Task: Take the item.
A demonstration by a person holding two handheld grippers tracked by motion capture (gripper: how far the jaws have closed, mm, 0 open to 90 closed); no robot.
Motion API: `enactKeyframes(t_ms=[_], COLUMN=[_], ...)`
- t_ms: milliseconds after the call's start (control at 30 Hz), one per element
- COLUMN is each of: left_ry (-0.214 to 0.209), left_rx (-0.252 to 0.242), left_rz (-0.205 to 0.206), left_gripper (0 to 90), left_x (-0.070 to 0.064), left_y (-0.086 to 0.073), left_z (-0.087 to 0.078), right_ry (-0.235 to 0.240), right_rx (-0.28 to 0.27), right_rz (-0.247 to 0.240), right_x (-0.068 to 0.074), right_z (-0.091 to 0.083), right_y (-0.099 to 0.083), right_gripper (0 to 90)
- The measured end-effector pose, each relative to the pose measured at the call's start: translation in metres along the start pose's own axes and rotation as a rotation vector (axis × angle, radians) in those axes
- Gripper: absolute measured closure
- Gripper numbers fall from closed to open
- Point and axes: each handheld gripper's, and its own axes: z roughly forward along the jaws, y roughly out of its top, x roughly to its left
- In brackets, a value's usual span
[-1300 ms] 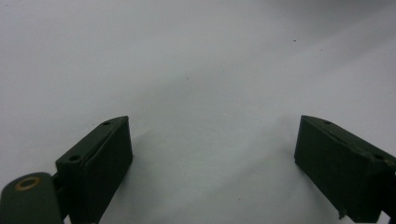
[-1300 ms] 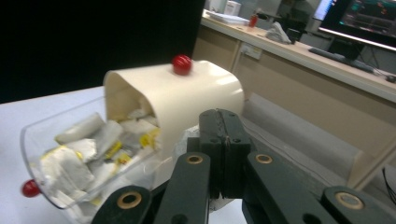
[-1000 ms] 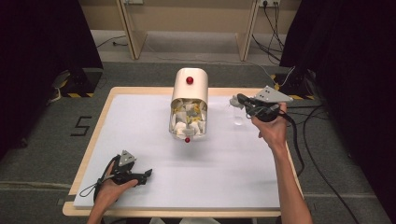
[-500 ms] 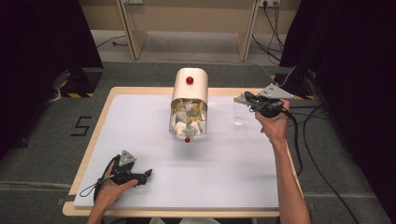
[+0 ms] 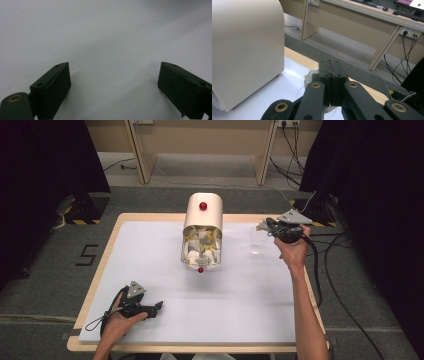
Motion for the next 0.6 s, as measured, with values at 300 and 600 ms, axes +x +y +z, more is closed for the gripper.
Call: enactKeyframes(t_ms=[300,600], left_ry=[-0.001,0.000], left_rx=[0.000,-0.001], left_rz=[0.000,-0.001], left_gripper=[10.3,10.3], left_x=[0.000,0.000], left_y=[0.000,0.000], left_z=[0.000,0.000], right_ry=[-0.019,-0.018], right_rx=[0.045,0.095], right_rz=[0.000,-0.017], right_x=[-0.004,-0.001], right_z=[0.013,0.029], right_y=[-0.013,-0.021], right_gripper=[90.0,90.0])
